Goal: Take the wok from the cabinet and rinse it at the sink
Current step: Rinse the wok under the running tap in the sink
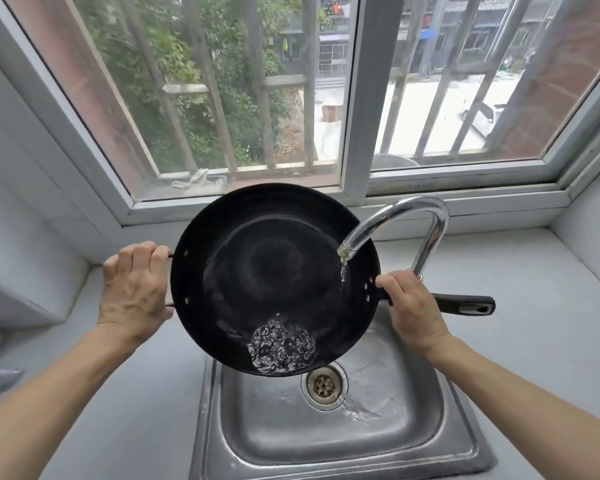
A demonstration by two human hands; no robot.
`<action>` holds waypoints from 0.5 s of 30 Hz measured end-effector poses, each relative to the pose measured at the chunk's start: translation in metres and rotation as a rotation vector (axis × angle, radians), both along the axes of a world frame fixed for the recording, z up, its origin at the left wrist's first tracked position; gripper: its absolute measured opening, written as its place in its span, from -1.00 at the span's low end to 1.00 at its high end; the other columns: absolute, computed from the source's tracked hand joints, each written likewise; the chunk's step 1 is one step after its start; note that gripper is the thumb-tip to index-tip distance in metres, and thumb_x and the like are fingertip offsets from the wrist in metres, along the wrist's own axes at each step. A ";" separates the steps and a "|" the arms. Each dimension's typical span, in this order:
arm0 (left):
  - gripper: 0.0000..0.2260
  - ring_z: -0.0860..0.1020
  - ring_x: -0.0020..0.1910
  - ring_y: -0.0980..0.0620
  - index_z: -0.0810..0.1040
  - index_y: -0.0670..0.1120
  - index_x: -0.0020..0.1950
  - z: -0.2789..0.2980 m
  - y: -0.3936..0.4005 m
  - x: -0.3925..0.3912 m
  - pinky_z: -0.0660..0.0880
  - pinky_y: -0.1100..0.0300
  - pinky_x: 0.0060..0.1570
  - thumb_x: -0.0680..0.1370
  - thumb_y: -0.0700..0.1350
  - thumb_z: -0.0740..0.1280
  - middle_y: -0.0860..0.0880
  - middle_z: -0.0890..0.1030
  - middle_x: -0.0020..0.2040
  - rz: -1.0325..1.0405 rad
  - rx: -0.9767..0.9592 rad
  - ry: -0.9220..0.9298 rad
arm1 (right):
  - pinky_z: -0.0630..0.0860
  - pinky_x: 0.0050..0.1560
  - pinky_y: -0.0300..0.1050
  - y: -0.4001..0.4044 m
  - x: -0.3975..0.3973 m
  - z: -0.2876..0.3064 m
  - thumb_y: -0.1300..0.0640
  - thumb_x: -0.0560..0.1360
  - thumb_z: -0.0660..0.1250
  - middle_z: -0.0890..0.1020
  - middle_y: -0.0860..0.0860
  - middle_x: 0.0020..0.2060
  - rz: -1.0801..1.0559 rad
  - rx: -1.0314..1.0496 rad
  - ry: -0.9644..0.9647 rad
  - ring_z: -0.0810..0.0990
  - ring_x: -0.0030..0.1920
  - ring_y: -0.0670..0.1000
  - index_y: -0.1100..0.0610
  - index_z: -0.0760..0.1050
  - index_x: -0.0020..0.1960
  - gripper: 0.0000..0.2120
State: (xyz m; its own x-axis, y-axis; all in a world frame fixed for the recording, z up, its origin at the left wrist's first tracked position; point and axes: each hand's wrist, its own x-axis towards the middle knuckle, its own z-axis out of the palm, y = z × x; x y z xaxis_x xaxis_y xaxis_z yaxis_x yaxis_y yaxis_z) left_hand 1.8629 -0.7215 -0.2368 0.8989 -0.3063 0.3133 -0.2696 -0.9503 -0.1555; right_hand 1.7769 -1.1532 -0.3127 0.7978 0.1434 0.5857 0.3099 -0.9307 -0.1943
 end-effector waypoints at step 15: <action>-0.01 0.39 0.05 -0.24 0.46 -0.22 0.17 0.005 0.022 -0.042 0.32 -0.13 -0.01 -0.22 -0.07 0.68 -0.18 0.43 0.07 0.055 0.047 0.113 | 0.43 -0.05 -0.08 0.009 -0.011 0.011 0.58 0.22 0.35 0.54 0.12 -0.09 0.082 -0.012 0.092 0.48 -0.08 0.15 0.18 0.44 0.11 -0.46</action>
